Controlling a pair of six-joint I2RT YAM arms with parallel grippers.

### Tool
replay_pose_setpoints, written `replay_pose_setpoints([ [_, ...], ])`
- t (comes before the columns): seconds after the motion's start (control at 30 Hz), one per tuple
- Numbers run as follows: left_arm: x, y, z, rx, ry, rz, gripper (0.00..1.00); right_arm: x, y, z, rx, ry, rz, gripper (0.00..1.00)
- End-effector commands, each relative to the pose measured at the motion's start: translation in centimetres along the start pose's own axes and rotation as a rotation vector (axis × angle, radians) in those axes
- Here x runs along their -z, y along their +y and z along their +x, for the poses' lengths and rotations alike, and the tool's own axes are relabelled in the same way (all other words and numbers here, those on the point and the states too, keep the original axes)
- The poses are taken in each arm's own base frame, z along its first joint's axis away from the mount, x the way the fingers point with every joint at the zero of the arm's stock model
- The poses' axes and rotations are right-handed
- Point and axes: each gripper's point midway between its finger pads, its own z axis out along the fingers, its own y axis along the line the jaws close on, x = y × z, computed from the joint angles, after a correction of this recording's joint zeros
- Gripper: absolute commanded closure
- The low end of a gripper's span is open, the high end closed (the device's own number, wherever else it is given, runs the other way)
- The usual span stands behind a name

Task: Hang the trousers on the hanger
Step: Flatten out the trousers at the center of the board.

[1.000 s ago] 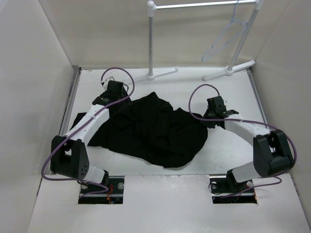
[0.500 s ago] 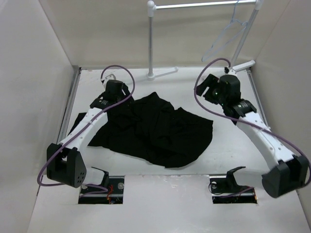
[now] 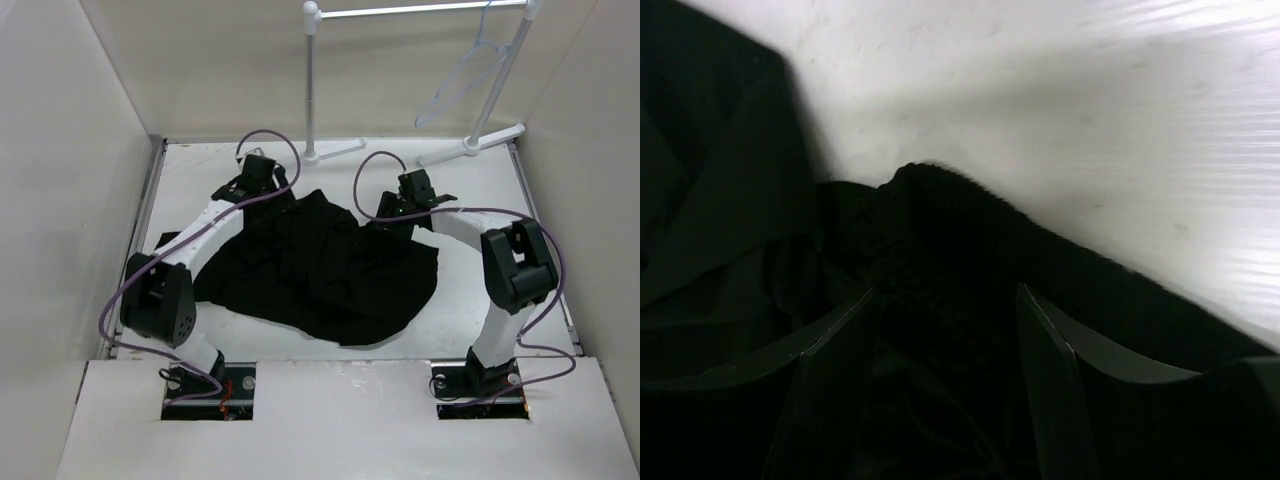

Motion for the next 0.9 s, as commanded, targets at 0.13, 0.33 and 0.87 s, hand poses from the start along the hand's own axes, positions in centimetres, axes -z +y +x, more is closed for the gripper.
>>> replay_pose_setpoints([
  [0.13, -2.5, -4.7, -1.3, -0.103, 0.006, 0.072, 0.28, -2.1, 3.5, -1.6, 0.024, -0.037, -0.130, 0.39],
  [0.33, -3.5, -2.3, -1.9, -0.081, -0.010, -0.008, 0.27, -2.5, 4.1, -2.0, 0.000, -0.068, -0.167, 0.85],
  [0.87, -4.4, 6.1, -3.6, 0.065, -0.031, -0.147, 0.23, 6.2, -2.6, 1.0, -0.204, -0.239, -0.046, 0.96],
])
